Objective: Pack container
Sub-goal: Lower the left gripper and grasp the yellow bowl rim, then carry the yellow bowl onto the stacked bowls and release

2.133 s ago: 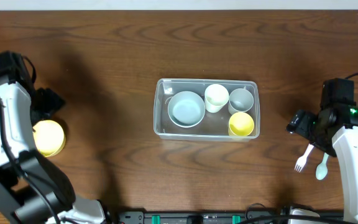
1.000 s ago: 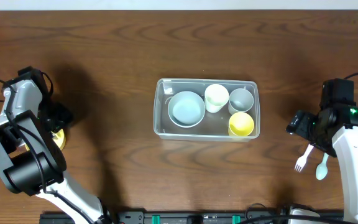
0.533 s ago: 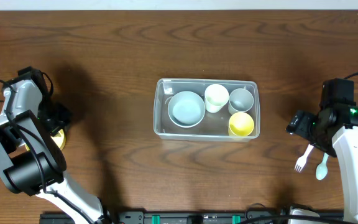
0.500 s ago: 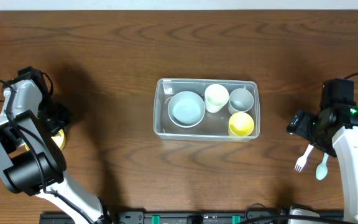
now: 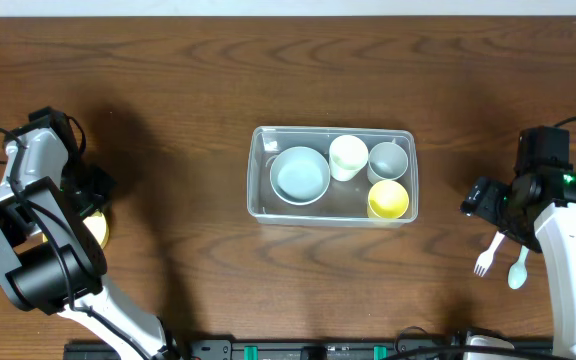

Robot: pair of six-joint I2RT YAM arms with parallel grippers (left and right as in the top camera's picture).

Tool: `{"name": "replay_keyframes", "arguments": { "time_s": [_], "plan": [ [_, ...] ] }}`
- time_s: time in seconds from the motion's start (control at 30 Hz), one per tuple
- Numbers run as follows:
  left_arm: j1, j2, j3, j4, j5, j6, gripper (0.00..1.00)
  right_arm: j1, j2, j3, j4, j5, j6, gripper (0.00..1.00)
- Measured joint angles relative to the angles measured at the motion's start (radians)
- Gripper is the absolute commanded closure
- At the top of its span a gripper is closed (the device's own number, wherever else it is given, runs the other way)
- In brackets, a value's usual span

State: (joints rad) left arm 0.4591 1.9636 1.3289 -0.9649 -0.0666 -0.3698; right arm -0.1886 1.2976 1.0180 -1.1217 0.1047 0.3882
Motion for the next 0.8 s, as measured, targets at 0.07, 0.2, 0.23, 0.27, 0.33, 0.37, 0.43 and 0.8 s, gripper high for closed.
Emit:
{"name": "replay_keyframes", "arguments": {
  "time_s": [0.07,0.2,0.23,0.27,0.33,0.37,0.43,0.8],
  "plan": [
    [0.0,0.0,0.0,-0.001,0.0,0.0,0.94,0.0,0.0,0.0,0.0,0.0,0.0,0.03],
    [-0.011,-0.003,0.0,-0.023,0.0,0.0,0.94,0.0,0.0,0.0,0.0,0.0,0.0,0.03],
    [-0.02,-0.008,0.001,-0.032,0.0,0.0,0.94,0.0,0.0,0.0,0.0,0.0,0.0,0.03],
    [-0.029,-0.014,0.003,-0.04,0.0,0.0,0.94,0.0,0.0,0.0,0.0,0.0,0.0,0.04],
    [-0.062,-0.039,0.018,-0.061,0.0,0.003,0.94,0.0,0.0,0.0,0.0,0.0,0.0,0.03],
    [-0.084,-0.058,0.03,-0.071,0.0,0.005,0.94,0.0,0.0,0.0,0.0,0.0,0.0,0.03],
    [-0.146,-0.113,0.064,-0.087,0.0,0.017,0.94,0.0,0.0,0.0,0.0,0.0,0.0,0.03],
    [-0.744,-0.443,0.226,0.002,0.003,0.227,0.94,0.0,0.0,0.0,-0.004,0.0,0.0,0.03]
  ]
}}
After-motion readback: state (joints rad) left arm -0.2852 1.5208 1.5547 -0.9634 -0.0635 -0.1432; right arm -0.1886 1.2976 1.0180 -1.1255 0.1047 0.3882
